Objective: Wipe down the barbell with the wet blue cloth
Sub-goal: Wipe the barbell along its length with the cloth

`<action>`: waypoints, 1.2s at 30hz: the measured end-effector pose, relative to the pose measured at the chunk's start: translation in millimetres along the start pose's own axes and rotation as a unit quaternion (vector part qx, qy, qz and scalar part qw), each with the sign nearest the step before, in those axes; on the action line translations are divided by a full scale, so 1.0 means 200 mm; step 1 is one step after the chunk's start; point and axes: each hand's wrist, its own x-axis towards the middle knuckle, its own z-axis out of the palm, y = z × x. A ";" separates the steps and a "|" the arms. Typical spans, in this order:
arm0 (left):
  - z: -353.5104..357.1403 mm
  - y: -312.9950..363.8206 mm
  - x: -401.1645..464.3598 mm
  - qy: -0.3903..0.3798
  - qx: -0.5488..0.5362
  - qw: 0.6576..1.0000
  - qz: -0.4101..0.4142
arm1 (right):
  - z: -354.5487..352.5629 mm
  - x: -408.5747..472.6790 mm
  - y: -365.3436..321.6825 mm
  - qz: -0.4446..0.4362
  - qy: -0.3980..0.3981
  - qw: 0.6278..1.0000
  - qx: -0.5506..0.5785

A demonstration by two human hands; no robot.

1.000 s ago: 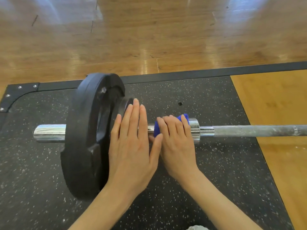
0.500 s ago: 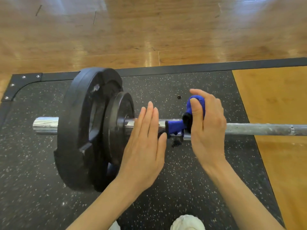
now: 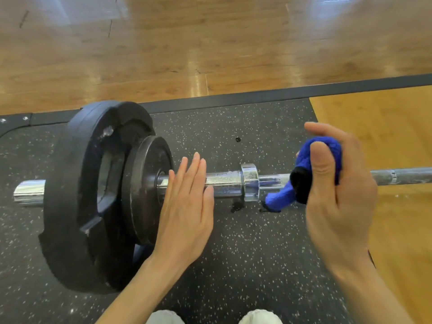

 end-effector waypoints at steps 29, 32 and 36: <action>0.07 -0.07 0.01 0.055 0.097 0.993 0.047 | 0.41 -0.13 0.16 -0.020 -0.222 0.891 -0.395; 0.06 -0.07 0.01 0.060 0.101 0.992 0.051 | 0.36 -0.22 0.14 -0.033 -0.284 0.854 -0.434; 0.07 -0.06 0.01 0.061 0.109 0.991 0.048 | 0.47 0.10 0.13 0.070 -0.321 0.864 -0.382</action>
